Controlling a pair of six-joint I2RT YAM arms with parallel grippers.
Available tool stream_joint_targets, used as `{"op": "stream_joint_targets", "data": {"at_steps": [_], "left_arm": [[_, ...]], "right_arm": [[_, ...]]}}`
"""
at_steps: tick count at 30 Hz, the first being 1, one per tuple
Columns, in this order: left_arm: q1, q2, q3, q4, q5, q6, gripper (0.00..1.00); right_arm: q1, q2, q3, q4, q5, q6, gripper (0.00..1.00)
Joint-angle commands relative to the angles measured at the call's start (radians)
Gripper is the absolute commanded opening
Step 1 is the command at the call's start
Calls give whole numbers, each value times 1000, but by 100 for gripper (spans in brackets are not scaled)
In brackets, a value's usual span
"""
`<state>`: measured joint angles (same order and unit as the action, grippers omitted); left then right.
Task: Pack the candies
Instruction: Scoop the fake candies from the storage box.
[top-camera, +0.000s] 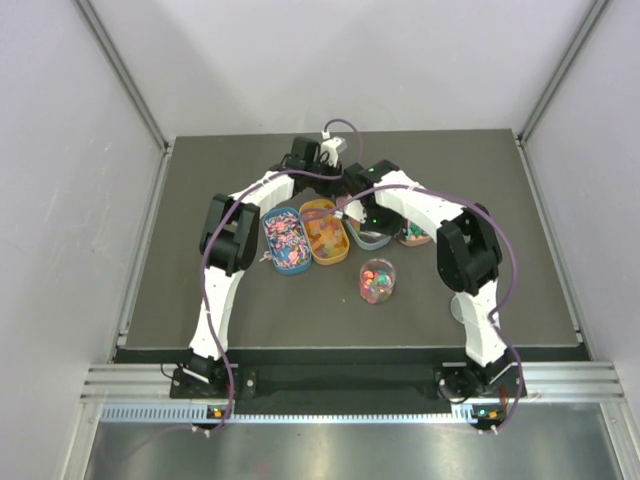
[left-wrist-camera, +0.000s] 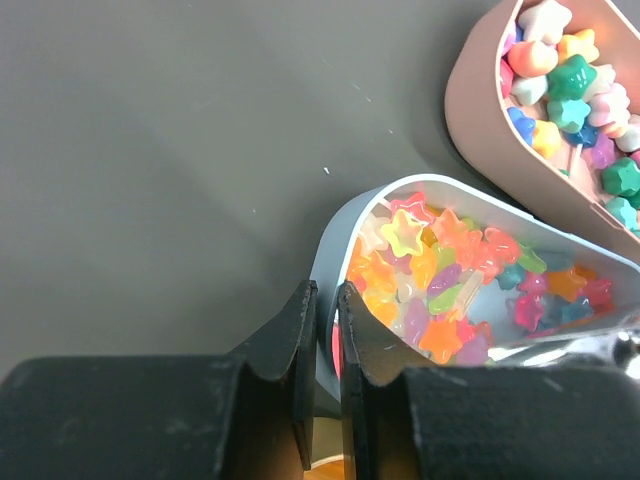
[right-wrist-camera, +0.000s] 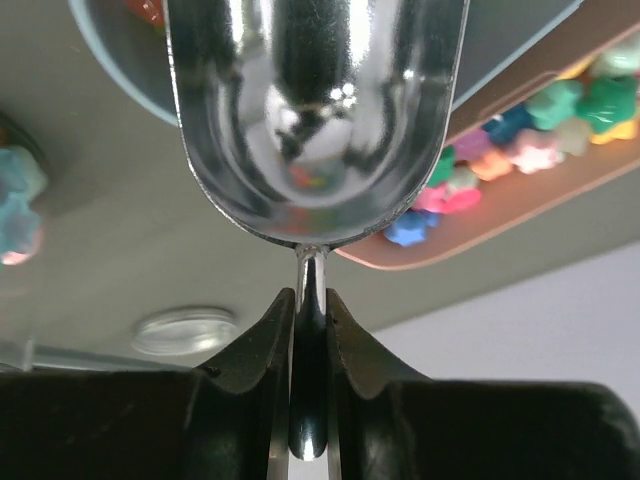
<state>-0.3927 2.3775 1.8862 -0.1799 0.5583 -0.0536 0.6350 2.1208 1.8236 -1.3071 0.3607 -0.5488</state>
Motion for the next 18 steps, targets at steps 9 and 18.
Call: {"op": "stream_joint_targets", "data": {"at_steps": [9,18], "left_arm": [[-3,-115,-39,66,31,-29,0],[-6,-116,-42,82,12,-25,0]], "right_arm": [[-55,11,37,-182,-315,89,0],[-70,10,141,-187,-329,124,0]]}}
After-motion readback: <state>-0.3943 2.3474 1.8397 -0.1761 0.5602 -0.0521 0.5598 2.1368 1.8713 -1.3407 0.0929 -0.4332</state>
